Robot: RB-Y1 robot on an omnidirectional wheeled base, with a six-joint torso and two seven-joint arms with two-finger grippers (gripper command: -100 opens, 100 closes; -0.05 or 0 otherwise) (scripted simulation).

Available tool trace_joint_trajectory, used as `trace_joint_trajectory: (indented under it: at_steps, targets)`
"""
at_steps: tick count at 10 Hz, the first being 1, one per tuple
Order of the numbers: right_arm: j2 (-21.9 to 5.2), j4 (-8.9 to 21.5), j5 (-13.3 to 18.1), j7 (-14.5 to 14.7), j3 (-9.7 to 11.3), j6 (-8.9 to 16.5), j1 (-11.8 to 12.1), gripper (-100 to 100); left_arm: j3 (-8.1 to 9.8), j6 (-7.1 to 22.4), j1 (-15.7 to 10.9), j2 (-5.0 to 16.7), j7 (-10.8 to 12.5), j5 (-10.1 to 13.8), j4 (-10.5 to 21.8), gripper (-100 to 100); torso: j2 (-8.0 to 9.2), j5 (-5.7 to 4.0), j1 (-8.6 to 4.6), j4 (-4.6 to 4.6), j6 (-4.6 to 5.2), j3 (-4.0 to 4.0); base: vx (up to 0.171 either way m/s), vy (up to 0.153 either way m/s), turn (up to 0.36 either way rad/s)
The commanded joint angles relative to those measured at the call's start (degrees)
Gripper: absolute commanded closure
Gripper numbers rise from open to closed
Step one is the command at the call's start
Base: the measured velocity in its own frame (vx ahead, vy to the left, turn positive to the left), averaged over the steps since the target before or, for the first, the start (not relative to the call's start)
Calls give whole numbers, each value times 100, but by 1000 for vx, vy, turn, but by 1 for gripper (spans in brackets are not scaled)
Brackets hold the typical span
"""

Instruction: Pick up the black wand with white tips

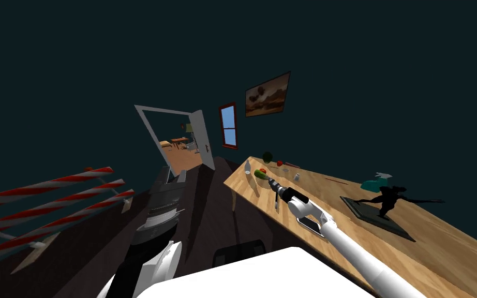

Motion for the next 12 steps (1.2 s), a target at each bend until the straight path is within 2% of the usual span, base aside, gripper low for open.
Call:
trace_joint_trajectory:
  at_steps: [1,2,3,4,5,6,7,8,9,10,11,12]
  targets:
    - [-90,135,-118,62,21,229,-54,-100,0,0,0,0,0,0,0,0,0,0,0,0,0,0,16,0,124]
    - [-264,389,-347,186,100,412,-135,-100,1,0,1,0,0,0,0,0,1,0,-1,0,7,0,21,6,203]
    - [-264,404,-347,186,100,511,-135,-100,0,0,0,0,0,0,0,0,-1,0,-1,0,2,-1,16,0,169]
    - [-434,675,-572,308,179,647,-212,-100,1,0,1,0,0,0,0,0,0,-1,0,0,5,0,14,3,309]
    - [-434,675,-572,308,179,799,-212,-100,0,0,0,0,0,0,0,0,0,0,0,0,1,0,14,-6,136]
    - [-599,941,-793,430,256,954,-283,-100,1,0,1,0,0,0,0,0,3,-1,-2,0,8,1,14,-1,227]
    - [-599,947,-793,430,256,1085,-283,-100,0,0,0,0,0,0,0,0,2,0,-2,1,3,1,12,-7,161]
    - [-759,1163,-1007,549,332,1272,-349,-100,1,0,1,0,0,0,0,0,3,-1,-2,0,6,1,10,-8,294]
    - [-759,1219,-1007,549,332,1365,-349,-100,0,0,0,0,0,0,0,0,3,-1,-3,1,2,2,9,-13,114]
    - [-914,1399,-1215,666,406,1601,-410,-100,1,0,1,0,0,0,0,0,4,-1,-5,1,9,2,8,-12,217]
    - [-914,1489,-1215,666,406,1640,-410,-100,1,0,1,0,0,0,0,0,3,-1,-6,1,4,2,6,-16,141]
    - [-1065,1756,-1415,781,476,1820,-466,-100,1,0,1,0,0,0,0,0,5,-2,-6,1,9,3,4,-16,234]
